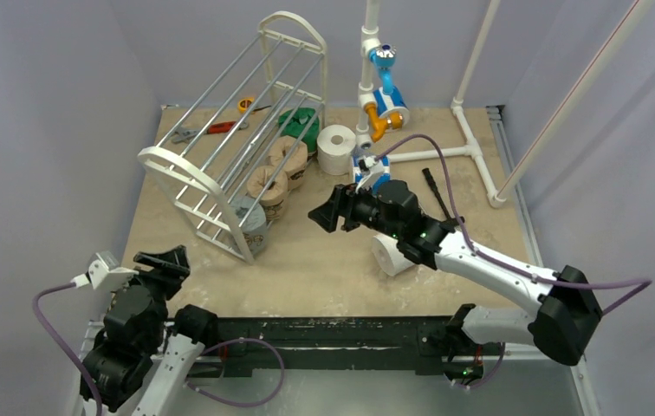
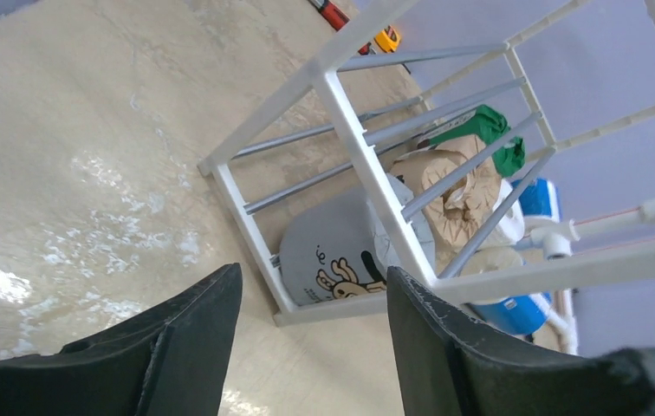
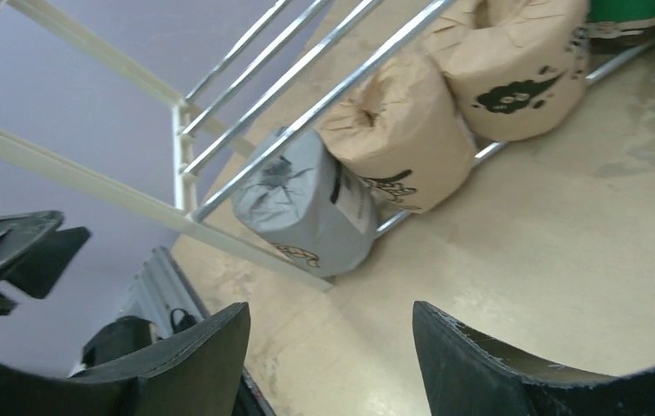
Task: Place and organize the paper towels onto the shelf
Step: Adjust the paper towel on the shelf, then adjust the shelf at the center of the board, then adjust the paper towel at the center of the board.
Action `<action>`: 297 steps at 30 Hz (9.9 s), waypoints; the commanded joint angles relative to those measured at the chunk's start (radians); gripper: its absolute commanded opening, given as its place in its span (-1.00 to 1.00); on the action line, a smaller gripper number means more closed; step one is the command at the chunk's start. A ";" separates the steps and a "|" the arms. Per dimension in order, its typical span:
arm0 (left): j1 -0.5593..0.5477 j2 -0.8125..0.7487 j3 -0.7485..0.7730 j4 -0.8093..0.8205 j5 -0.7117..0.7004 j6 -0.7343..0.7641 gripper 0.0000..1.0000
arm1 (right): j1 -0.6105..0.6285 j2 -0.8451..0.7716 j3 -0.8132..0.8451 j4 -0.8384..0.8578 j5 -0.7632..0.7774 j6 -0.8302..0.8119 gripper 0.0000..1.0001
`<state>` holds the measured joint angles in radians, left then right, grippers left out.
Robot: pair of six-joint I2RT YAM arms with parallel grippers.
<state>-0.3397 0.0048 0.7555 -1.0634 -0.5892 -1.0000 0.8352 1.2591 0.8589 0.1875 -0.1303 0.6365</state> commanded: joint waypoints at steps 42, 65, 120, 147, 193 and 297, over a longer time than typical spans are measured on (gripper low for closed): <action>0.005 0.249 -0.180 0.767 0.595 0.585 0.05 | -0.003 -0.242 -0.162 -0.124 0.226 -0.117 0.40; 0.005 0.218 -0.154 0.695 0.528 0.608 0.12 | -0.003 -0.257 -0.162 -0.134 0.267 -0.113 0.39; 0.005 0.174 0.081 0.225 0.172 0.600 0.56 | -0.043 -0.104 0.055 -0.463 0.662 0.015 0.45; 0.006 0.094 0.050 0.130 0.326 0.437 0.70 | -0.332 -0.369 -0.181 -0.733 0.335 0.146 0.50; 0.006 0.139 -0.052 0.219 1.073 0.243 0.76 | -0.105 -0.462 -0.412 -0.336 -0.003 0.117 0.59; -0.620 1.258 -0.090 1.193 0.533 0.076 0.65 | -0.104 -0.624 -0.664 -0.151 -0.320 0.232 0.52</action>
<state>-1.0100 1.2667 0.6266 0.0723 -0.0486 -0.9501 0.7296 0.6292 0.1890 -0.0322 -0.4206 0.8532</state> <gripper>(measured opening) 0.826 0.760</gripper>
